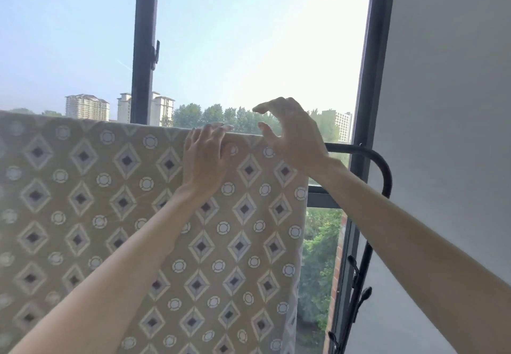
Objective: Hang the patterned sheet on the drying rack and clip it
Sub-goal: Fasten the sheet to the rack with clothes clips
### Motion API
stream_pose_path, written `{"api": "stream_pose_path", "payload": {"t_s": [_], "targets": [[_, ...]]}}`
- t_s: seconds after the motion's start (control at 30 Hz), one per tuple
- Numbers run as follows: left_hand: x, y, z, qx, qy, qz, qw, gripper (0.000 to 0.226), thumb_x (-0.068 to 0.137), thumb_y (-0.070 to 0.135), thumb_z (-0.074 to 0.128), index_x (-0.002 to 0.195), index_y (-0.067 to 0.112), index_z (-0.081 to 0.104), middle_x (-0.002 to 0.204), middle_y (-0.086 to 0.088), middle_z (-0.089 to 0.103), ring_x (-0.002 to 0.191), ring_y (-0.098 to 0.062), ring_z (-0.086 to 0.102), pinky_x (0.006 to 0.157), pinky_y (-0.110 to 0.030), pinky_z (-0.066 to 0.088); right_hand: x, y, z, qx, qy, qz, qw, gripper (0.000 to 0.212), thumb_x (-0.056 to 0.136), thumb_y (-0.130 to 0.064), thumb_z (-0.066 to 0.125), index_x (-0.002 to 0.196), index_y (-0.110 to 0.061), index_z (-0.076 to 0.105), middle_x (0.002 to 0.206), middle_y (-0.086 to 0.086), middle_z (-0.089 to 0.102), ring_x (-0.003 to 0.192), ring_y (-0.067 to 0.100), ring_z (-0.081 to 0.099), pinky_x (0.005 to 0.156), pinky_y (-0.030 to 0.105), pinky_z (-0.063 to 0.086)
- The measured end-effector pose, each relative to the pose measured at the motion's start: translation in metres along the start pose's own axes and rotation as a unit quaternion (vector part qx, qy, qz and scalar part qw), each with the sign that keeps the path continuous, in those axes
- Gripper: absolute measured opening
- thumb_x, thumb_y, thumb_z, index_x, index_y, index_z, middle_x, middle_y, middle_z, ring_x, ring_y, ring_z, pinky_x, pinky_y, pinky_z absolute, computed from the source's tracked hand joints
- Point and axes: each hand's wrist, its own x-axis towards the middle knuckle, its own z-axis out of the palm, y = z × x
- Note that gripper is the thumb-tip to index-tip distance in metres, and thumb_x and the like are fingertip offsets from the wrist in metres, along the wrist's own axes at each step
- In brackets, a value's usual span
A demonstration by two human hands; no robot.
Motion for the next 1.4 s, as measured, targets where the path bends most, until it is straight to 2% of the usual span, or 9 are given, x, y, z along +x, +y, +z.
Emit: {"api": "stream_pose_path", "payload": {"t_s": [0.13,0.23,0.43,0.53,0.77,0.9,1.17,1.33,1.4], "targets": [[-0.018,-0.019,-0.026,0.029,0.011,-0.021,0.999,0.044,0.095,0.018,0.052,0.138,0.018,0.043,0.136,0.0,0.047,0.129,-0.018,0.039,0.116,-0.038,0.019,0.004,-0.036,0.017,0.069,-0.004,-0.031,0.997,0.026,0.092,-0.02,0.056,0.117,-0.015,0.061,0.113,-0.004,0.064,0.104,0.01,0.056,0.083,0.022,0.043],[-0.029,-0.038,-0.055,0.033,0.015,-0.044,0.998,0.051,0.094,0.011,0.052,0.142,0.019,0.036,0.138,0.001,0.048,0.13,-0.016,0.041,0.114,-0.042,0.026,0.004,-0.068,0.032,0.122,-0.015,-0.03,0.992,0.025,0.092,-0.022,0.056,0.117,-0.017,0.061,0.117,-0.005,0.064,0.106,0.01,0.056,0.085,0.026,0.045],[-0.047,-0.081,-0.134,0.061,-0.003,-0.098,0.993,0.049,0.098,0.017,0.044,0.145,0.018,0.03,0.143,0.001,0.043,0.128,-0.017,0.044,0.109,-0.041,0.035,0.016,-0.137,0.066,0.198,-0.026,-0.01,0.98,0.025,0.092,-0.021,0.055,0.116,-0.02,0.062,0.116,-0.007,0.064,0.099,0.008,0.059,0.082,0.025,0.048],[-0.056,-0.117,-0.179,0.075,-0.009,-0.124,0.989,0.046,0.099,0.021,0.041,0.144,0.017,0.031,0.141,-0.001,0.045,0.121,-0.019,0.051,0.103,-0.039,0.042,0.026,-0.181,0.085,0.258,-0.027,0.004,0.966,0.025,0.089,-0.016,0.057,0.114,-0.019,0.063,0.114,-0.006,0.065,0.095,0.009,0.059,0.08,0.03,0.051],[-0.088,-0.214,-0.304,0.11,-0.053,-0.187,0.975,0.043,0.099,0.025,0.04,0.142,0.02,0.037,0.136,0.0,0.05,0.12,-0.013,0.049,0.094,-0.024,0.039,0.047,-0.313,0.132,0.323,-0.066,0.046,0.943,0.028,0.089,-0.018,0.057,0.116,-0.025,0.062,0.113,-0.011,0.064,0.09,0.009,0.059,0.073,0.028,0.048],[-0.113,-0.264,-0.373,0.127,-0.075,-0.219,0.964,0.042,0.099,0.022,0.04,0.14,0.017,0.039,0.131,0.001,0.053,0.109,-0.011,0.053,0.085,-0.02,0.037,0.052,-0.388,0.158,0.342,-0.111,0.055,0.931,0.03,0.09,-0.016,0.055,0.117,-0.027,0.062,0.114,-0.013,0.063,0.093,0.01,0.06,0.07,0.028,0.048],[-0.158,-0.37,-0.453,0.149,-0.07,-0.293,0.942,0.037,0.096,0.02,0.045,0.132,0.018,0.047,0.121,0.001,0.061,0.109,-0.017,0.057,0.091,-0.028,0.041,0.06,-0.5,0.232,0.381,-0.182,0.028,0.906,0.025,0.091,-0.018,0.054,0.114,-0.026,0.062,0.111,-0.012,0.064,0.089,0.012,0.061,0.074,0.036,0.053],[-0.182,-0.447,-0.477,0.146,-0.075,-0.326,0.931,0.036,0.097,0.019,0.044,0.132,0.016,0.048,0.122,-0.003,0.06,0.111,-0.02,0.056,0.091,-0.029,0.041,0.06,-0.565,0.301,0.43,-0.227,0.002,0.874,0.024,0.092,-0.015,0.055,0.115,-0.019,0.063,0.106,-0.007,0.065,0.084,0.011,0.06,0.075,0.028,0.052],[-0.191,-0.476,-0.48,0.142,-0.083,-0.33,0.929,0.035,0.097,0.019,0.043,0.132,0.015,0.047,0.123,-0.004,0.059,0.112,-0.019,0.055,0.089,-0.026,0.04,0.059,-0.586,0.332,0.441,-0.248,0.007,0.862,0.023,0.092,-0.018,0.055,0.114,-0.024,0.062,0.103,-0.012,0.063,0.083,0.007,0.059,0.074,0.024,0.051]]}}
